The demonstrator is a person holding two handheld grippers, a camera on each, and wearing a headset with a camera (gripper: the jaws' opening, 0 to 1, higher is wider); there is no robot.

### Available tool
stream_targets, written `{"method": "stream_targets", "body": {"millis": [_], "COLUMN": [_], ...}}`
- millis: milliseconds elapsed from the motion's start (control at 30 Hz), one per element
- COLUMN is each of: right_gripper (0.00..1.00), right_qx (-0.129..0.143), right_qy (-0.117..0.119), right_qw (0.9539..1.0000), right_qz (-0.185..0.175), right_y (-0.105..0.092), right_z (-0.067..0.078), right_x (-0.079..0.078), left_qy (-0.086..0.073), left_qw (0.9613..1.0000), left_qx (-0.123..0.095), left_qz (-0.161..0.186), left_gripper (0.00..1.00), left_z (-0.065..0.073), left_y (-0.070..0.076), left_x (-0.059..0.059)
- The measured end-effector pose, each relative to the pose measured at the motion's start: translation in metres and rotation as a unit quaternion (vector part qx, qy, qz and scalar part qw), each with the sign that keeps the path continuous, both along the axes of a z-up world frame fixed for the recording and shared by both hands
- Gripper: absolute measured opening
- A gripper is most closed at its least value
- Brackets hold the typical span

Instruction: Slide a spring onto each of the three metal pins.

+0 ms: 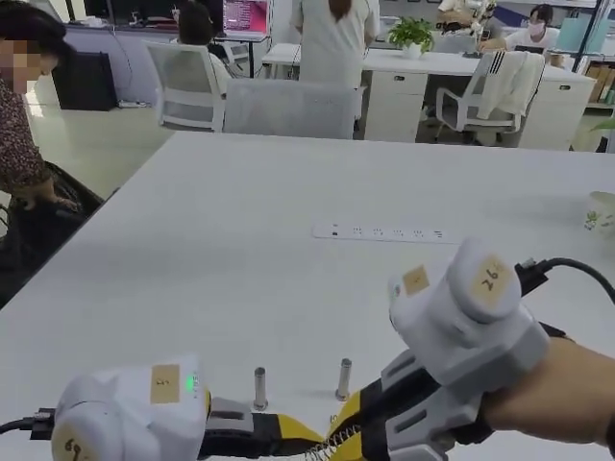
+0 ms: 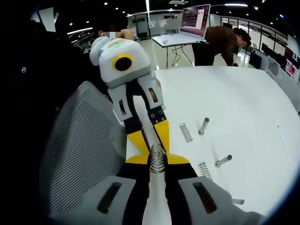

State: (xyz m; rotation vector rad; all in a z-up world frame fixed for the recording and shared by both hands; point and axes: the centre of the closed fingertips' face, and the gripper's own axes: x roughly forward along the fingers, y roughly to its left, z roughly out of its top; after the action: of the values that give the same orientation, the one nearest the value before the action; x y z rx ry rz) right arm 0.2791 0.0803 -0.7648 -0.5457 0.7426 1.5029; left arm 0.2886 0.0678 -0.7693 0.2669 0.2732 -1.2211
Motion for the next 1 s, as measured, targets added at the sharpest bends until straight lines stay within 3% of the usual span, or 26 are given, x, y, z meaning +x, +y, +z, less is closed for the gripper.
{"method": "stream_targets", "body": {"millis": [533,1000], "right_gripper": [0.08,0.08], "right_qx": [-0.053,-0.096], "right_qy": [-0.025,-0.042], "right_qw": [0.998,0.9931], "right_qz": [-0.025,-0.052], "right_y": [-0.041,-0.08], "right_z": [0.0,0.006], "right_x": [0.027,0.051], "left_qy": [0.023,0.042], "left_qw": [0.9988,0.9938], "left_qx": [-0.011,-0.025], "left_qz": [0.042,0.1], "left_gripper": [0.14,0.28], "left_z": [-0.009,-0.015], "left_y": [0.017,0.046], "left_x": [0.001,0.006]}}
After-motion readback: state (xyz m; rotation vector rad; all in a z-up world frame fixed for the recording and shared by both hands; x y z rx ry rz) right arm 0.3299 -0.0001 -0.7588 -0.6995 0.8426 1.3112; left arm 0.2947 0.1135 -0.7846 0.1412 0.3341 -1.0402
